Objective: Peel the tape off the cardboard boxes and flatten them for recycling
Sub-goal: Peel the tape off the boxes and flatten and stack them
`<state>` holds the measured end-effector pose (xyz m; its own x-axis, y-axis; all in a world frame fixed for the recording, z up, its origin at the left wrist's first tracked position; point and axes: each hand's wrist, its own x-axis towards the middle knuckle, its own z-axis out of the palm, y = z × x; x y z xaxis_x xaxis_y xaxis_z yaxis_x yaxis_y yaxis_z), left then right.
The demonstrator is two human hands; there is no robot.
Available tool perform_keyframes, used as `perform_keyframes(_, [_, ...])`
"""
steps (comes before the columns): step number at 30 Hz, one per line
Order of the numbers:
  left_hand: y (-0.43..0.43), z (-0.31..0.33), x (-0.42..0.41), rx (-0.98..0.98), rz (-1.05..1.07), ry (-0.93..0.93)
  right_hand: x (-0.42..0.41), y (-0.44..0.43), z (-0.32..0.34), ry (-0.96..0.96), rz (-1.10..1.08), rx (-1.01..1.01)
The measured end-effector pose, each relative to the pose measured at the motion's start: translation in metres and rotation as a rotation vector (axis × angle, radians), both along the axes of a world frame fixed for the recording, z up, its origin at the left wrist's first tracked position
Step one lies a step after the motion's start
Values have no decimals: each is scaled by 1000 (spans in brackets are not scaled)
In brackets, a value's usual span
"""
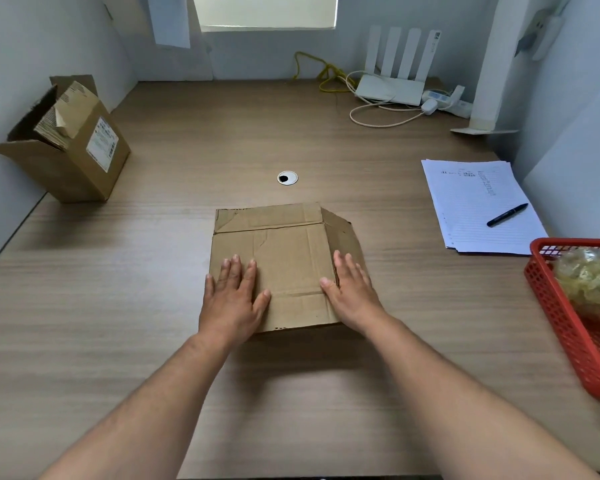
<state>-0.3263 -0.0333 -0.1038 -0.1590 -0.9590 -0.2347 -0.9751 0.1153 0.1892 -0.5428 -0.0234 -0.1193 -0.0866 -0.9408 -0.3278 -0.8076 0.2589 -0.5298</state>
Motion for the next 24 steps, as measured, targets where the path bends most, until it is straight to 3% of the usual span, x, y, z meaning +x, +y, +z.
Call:
perform_keyframes(9, [4, -49, 12, 179, -17, -94, 35, 0, -30, 367, 123, 113])
perform_keyframes(15, [14, -67, 12, 75, -8, -144, 51, -18, -36, 422, 188, -14])
perform_keyframes(24, [16, -75, 10, 30, 12, -140, 56, -25, -55, 503, 281, 28])
